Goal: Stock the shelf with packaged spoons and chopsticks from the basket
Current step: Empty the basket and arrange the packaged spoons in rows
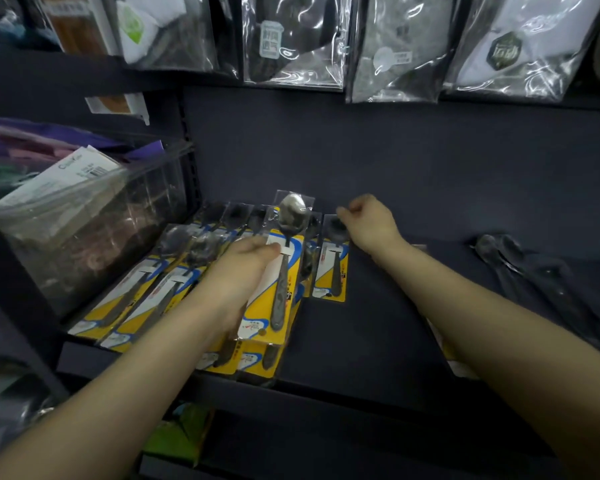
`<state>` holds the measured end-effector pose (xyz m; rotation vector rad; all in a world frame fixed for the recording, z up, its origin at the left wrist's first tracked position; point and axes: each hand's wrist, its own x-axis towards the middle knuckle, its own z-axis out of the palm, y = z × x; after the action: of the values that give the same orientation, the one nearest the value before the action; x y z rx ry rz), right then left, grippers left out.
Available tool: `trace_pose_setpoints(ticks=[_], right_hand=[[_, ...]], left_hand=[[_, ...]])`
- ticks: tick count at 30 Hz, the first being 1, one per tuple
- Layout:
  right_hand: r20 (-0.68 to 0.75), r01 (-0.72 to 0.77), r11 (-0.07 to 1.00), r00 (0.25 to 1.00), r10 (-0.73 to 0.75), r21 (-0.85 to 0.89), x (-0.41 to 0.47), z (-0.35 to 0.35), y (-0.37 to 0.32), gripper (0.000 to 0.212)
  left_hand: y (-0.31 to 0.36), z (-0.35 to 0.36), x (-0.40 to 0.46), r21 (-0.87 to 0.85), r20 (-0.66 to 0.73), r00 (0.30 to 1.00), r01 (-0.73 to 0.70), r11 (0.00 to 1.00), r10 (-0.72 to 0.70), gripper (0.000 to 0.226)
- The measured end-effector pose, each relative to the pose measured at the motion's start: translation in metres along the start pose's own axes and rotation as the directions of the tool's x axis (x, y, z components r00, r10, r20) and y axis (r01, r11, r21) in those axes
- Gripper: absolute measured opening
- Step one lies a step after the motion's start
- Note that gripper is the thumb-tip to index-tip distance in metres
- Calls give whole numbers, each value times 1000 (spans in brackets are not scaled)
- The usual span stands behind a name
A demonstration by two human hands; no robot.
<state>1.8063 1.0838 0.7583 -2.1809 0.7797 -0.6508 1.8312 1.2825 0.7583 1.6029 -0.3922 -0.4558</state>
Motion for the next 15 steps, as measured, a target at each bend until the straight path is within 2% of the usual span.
trace_pose_setpoints(ticks=[1,3,5,7,8,9,10,11,13,15], right_hand=[[80,16,988,996,-29,157,-15,-3,-10,33],[297,-69,899,952,-70,433,-42,-6,-25,22],[353,-85,869,929,-107,487,-53,-4,-26,10],[330,-128,860,943,-49,494,-53,-3,-19,16],[302,-162,853,953,5,497,-52,-6,-15,17],[278,-197,846,959,60,495,-51,-9,-9,16],[270,-243,837,955,119,490,-50,-11,-3,13],[281,-295,827,944,174,479,-52,-12,1,9],[324,-362,815,918,228,452,-54,-10,9,11],[313,-355,851,919,241,387,-60,-2,11,23]], left_hand=[[0,3,-2,28,46,998,-31,999,30,15],[1,10,-6,40,136,986,-100,994,94,23],[-2,13,-10,61,237,956,-193,979,173,25],[-8,10,-13,221,323,908,-345,912,266,21],[-13,5,-13,360,346,881,-442,822,322,20],[-18,-2,-14,518,359,853,-519,680,379,25],[-22,-10,-16,639,382,815,-573,513,435,37],[-25,-19,-18,686,441,776,-615,389,451,51],[-27,-33,-24,672,587,729,-681,290,352,72],[-33,-42,-26,661,695,690,-724,198,203,81]])
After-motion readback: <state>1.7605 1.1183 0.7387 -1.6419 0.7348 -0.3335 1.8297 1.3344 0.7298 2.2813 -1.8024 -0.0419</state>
